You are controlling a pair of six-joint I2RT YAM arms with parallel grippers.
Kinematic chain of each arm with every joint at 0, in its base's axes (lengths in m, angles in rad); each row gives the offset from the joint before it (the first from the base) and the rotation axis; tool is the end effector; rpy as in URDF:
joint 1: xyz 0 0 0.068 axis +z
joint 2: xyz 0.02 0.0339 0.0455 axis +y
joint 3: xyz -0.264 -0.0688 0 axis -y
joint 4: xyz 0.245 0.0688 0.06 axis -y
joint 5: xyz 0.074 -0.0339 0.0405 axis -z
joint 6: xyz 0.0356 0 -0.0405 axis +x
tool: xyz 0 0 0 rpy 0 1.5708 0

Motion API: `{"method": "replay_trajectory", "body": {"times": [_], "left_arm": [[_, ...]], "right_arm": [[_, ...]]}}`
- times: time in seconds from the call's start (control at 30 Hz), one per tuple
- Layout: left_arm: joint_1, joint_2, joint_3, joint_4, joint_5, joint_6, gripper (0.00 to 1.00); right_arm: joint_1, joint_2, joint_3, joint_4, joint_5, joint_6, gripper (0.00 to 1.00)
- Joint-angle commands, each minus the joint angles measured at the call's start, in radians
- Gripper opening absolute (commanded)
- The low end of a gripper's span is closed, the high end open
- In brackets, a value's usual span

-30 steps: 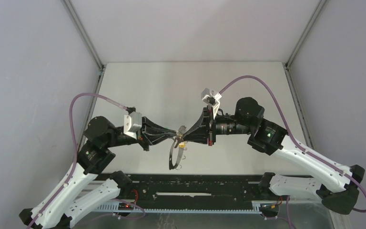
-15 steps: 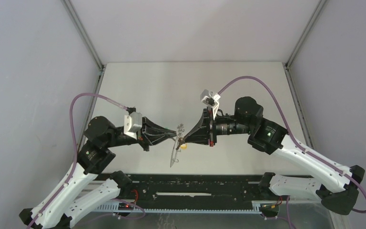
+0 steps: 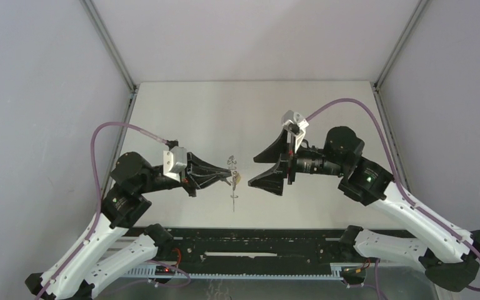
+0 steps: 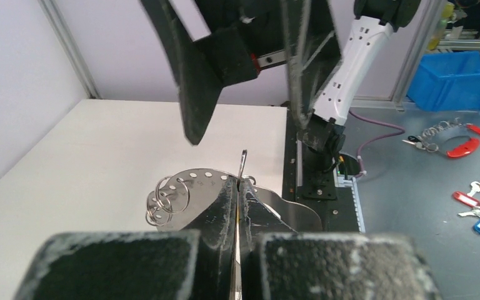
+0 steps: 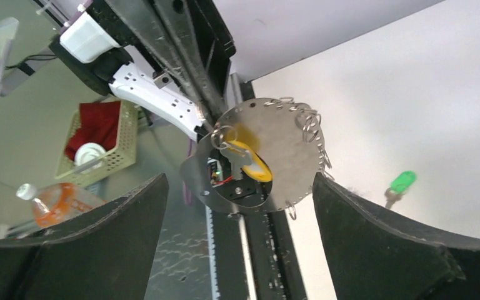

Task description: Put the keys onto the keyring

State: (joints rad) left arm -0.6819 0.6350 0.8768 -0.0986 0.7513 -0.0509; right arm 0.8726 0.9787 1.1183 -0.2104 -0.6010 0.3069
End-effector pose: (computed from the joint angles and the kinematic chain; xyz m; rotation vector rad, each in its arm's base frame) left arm 0.0856 -0.1008 0.4013 1.0622 1.1568 -1.1175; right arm 0.1196 0.1738 0.4188 -0.9742 1.5406 1.3584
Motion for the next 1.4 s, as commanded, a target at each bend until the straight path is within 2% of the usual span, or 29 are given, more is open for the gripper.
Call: {"method": "replay_trajectory", "body": {"times": [0.0,0.1,0.27,0.47,0.53,0.57,0.6,0.63,0.67,0.7,0.73,0.9,0.93,1.03,1.07,1.1,1.13,1.37], "left_arm": [[0.005,0.002,0.007,0.014,-0.09,0.034,0.0],[0.006,0.011,0.005,0.022,-0.165,0.04,0.0],[0.006,0.028,0.007,0.041,-0.238,0.049,0.0],[0.005,0.026,0.008,0.04,-0.261,0.049,0.0],[0.005,0.024,0.01,0.037,-0.256,0.049,0.0],[0.005,0.023,0.009,0.036,-0.251,0.049,0.0],[0.004,0.023,0.011,0.035,-0.246,0.049,0.0],[0.004,0.022,0.011,0.035,-0.241,0.049,0.0],[0.004,0.022,0.012,0.033,-0.236,0.049,0.0],[0.004,0.021,0.013,0.033,-0.231,0.049,0.0],[0.005,0.021,0.013,0.033,-0.225,0.049,0.0],[0.005,0.019,0.014,0.021,-0.208,0.079,0.03],[0.004,0.021,0.014,0.012,-0.21,0.09,0.14],[0.005,0.02,0.021,-0.033,-0.251,0.168,0.77],[0.005,0.013,0.025,-0.056,-0.264,0.213,0.91],[0.007,0.003,0.027,-0.076,-0.276,0.257,0.98],[0.006,-0.007,0.027,-0.102,-0.276,0.309,1.0],[0.006,-0.099,0.025,-0.383,-0.11,0.749,1.0]], "right_arm": [[0.093,-0.053,0.007,-0.062,0.246,-0.164,0.99],[0.229,-0.039,0.008,-0.094,0.483,-0.239,1.0],[0.409,0.032,0.007,-0.059,0.784,-0.286,1.0],[0.465,0.105,0.007,-0.036,0.962,-0.241,0.98],[0.447,0.117,0.007,-0.049,0.981,-0.219,0.86],[0.432,0.119,0.007,-0.054,0.966,-0.206,0.74],[0.413,0.12,0.008,-0.055,0.94,-0.193,0.53],[0.396,0.12,0.008,-0.052,0.905,-0.182,0.27],[0.378,0.121,0.008,-0.051,0.88,-0.166,0.14],[0.362,0.122,0.009,-0.053,0.856,-0.153,0.05],[0.346,0.123,0.008,-0.055,0.825,-0.143,0.0],[0.271,0.111,0.008,-0.072,0.659,-0.08,0.0],[0.24,0.108,0.007,-0.074,0.584,-0.054,0.0],[0.131,0.106,0.007,-0.088,0.397,0.043,0.0],[0.108,0.104,0.007,-0.097,0.357,0.063,0.0],[0.084,0.1,0.007,-0.104,0.321,0.084,0.0],[0.062,0.094,0.007,-0.112,0.292,0.099,0.0],[-0.112,0.083,0.007,-0.099,0.033,0.234,0.0]]}}
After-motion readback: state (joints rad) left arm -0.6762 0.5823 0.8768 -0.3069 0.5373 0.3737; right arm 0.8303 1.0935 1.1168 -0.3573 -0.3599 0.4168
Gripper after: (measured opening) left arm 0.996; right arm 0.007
